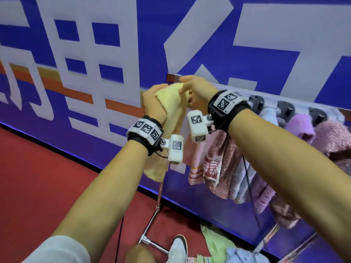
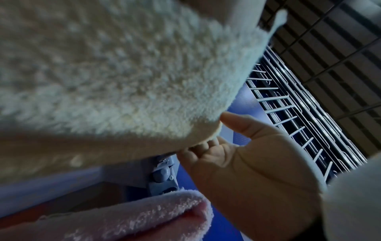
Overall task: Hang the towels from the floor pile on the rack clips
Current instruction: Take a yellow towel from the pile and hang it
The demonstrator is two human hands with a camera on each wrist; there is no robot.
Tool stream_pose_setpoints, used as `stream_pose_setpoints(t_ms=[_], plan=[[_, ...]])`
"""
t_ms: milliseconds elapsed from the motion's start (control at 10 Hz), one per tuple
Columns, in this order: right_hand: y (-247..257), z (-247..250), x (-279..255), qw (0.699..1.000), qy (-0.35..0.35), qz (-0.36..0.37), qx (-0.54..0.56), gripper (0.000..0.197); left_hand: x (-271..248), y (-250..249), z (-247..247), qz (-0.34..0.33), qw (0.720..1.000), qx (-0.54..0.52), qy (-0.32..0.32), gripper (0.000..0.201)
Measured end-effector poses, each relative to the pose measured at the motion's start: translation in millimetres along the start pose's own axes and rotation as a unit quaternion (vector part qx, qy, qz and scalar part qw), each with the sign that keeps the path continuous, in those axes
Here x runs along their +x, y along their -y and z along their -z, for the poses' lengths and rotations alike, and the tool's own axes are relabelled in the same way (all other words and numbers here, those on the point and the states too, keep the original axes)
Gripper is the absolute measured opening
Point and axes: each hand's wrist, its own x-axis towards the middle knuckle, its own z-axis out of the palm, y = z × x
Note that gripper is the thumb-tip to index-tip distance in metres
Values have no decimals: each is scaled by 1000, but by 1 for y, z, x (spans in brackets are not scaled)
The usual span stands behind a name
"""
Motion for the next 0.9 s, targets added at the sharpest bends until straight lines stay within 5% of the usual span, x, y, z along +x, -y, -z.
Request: stream_pose_setpoints(t_ms=[100, 200, 300, 400, 500, 700, 900], plan=[[12, 11, 17, 997, -23, 1, -72, 61, 8, 13, -8, -51, 998, 45, 5, 16], [20, 26, 31, 990, -40, -11, -131, 23, 14, 26, -18, -85, 993, 85, 11, 20], [16, 39, 49, 982, -24, 9, -185, 17, 25, 40, -28, -106, 988, 109, -9, 23], [13, 50, 62, 960, -47, 37, -274, 37, 33, 54, -38, -129, 983, 128, 6, 25], [17, 56, 68, 923, -55, 52, -377, 36, 33, 63, -49, -124, 985, 120, 17, 29], [-5, 66, 68, 788, -128, 76, -598, 32, 34, 70, -53, -111, 975, 179, 70, 18], [-22, 63, 61, 779, -119, 183, -588, 25, 30, 70, -42, -144, 963, 204, 102, 51]])
